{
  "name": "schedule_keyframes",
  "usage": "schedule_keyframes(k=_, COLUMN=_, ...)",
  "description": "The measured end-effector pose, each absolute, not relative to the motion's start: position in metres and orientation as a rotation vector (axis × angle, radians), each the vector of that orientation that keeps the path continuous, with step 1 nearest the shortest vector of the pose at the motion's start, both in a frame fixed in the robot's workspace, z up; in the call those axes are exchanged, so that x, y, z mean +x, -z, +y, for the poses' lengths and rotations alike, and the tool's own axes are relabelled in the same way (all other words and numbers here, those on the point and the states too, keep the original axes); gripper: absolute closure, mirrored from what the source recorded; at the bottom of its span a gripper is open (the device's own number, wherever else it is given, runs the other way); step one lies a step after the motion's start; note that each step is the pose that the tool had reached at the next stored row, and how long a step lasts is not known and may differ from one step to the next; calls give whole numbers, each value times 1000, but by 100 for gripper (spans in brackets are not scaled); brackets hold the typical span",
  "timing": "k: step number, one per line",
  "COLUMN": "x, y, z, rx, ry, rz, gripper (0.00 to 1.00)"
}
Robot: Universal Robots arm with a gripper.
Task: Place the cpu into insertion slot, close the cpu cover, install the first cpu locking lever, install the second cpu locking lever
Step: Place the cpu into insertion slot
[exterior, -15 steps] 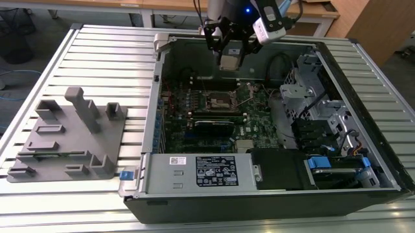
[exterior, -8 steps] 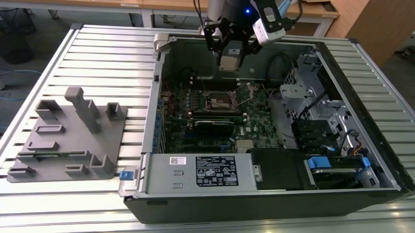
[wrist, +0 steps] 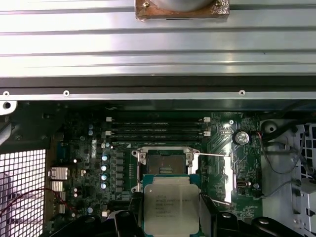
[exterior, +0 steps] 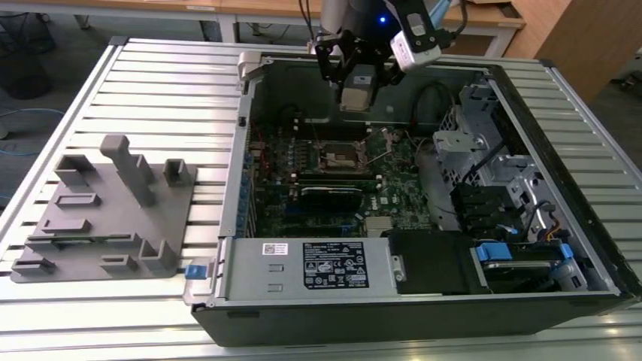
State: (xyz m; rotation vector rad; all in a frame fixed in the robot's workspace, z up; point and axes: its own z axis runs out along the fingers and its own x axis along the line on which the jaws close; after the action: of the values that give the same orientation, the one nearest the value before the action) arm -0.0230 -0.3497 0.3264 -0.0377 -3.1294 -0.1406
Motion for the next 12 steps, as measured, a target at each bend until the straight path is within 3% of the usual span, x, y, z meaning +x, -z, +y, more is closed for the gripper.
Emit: schedule_keyframes(k=12, x=-24, y=-311, z=-350, rx=-25, ry=141, rz=-3137, gripper=46)
